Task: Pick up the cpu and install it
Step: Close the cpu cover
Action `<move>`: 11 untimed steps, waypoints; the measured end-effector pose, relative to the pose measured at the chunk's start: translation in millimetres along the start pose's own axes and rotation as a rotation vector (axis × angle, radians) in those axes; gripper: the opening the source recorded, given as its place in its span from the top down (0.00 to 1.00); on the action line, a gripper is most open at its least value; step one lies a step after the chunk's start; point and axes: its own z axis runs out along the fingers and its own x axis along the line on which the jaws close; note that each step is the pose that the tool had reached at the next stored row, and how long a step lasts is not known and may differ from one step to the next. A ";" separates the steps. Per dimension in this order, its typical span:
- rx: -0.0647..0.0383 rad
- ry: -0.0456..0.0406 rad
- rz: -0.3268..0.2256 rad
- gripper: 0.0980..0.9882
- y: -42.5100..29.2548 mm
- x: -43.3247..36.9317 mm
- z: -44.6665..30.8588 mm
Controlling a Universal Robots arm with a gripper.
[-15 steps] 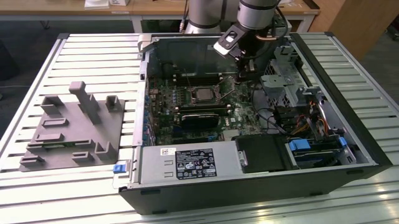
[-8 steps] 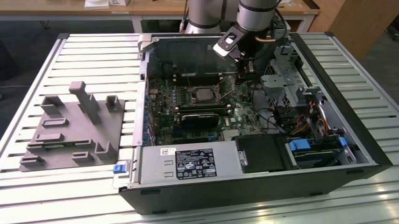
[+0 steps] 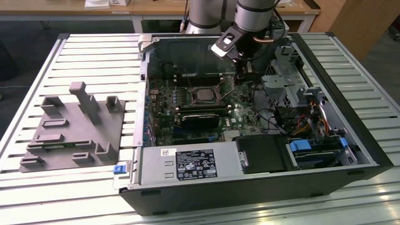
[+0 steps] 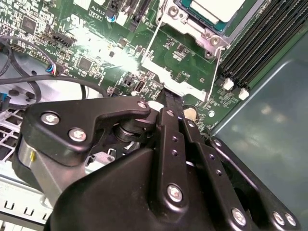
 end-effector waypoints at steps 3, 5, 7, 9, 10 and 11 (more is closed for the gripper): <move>0.000 0.0000 0.000 0.99 -2.8 0.1 -0.1; 0.000 0.0001 0.000 0.99 -5.2 0.1 -0.2; 0.000 0.0001 0.000 0.99 -7.5 0.1 -0.1; 0.000 0.0001 0.000 0.99 -10.8 0.1 -0.2; 0.000 0.0000 0.000 0.99 -12.7 0.1 -0.2; 0.000 0.0001 0.000 0.99 -14.7 0.2 -0.2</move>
